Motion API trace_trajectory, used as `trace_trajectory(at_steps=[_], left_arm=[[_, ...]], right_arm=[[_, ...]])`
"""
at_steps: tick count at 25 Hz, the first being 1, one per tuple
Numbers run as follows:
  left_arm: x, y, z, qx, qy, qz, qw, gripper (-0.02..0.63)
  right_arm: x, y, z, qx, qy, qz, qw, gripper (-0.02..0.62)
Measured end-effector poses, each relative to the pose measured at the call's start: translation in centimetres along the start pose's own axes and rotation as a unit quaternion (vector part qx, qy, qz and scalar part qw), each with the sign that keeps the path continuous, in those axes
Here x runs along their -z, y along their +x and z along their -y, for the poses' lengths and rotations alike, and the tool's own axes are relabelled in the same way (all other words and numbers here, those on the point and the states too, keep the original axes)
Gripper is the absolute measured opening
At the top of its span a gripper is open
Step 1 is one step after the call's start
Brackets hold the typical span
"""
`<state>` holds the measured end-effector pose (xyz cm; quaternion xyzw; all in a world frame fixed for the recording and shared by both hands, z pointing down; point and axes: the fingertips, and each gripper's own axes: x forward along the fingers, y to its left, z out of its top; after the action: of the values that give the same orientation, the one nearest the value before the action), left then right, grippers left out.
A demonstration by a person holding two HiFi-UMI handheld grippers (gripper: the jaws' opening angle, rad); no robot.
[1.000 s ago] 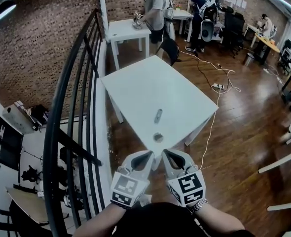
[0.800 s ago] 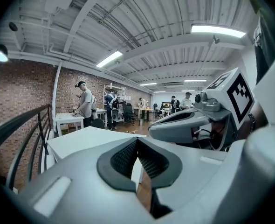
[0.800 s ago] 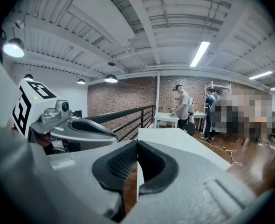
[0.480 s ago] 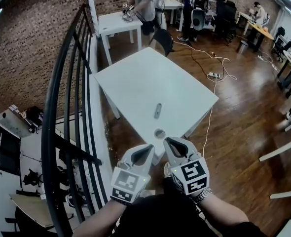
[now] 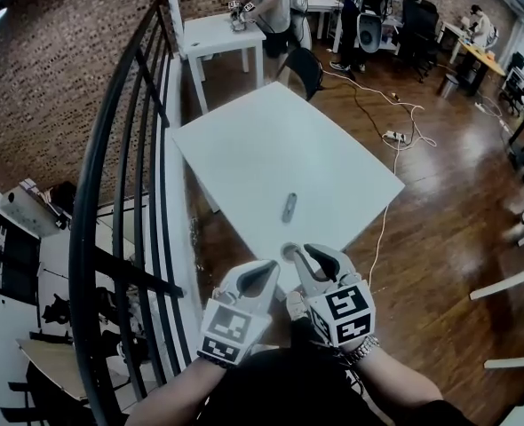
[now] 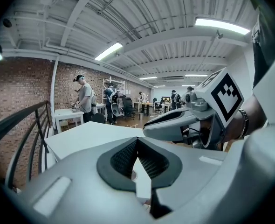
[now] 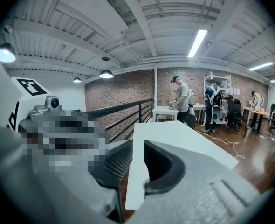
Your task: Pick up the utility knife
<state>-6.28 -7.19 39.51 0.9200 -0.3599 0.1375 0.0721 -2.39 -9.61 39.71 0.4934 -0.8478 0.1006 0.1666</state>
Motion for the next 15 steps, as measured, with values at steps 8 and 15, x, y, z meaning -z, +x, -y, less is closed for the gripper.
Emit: trace_trajectory(at_steps=[8, 15], left_arm=[[0.4, 4.0, -2.2, -0.013, -0.019, -0.028, 0.9993, 0.017], [1.3, 7.7, -4.5, -0.031, -0.043, -0.054, 0.9971, 0.017]], right_arm=[[1.7, 4.1, 3.1, -0.022, 0.016, -0.043, 0.999, 0.096], [4.5, 8.7, 5.9, -0.040, 0.024, -0.090, 0.995, 0.136]])
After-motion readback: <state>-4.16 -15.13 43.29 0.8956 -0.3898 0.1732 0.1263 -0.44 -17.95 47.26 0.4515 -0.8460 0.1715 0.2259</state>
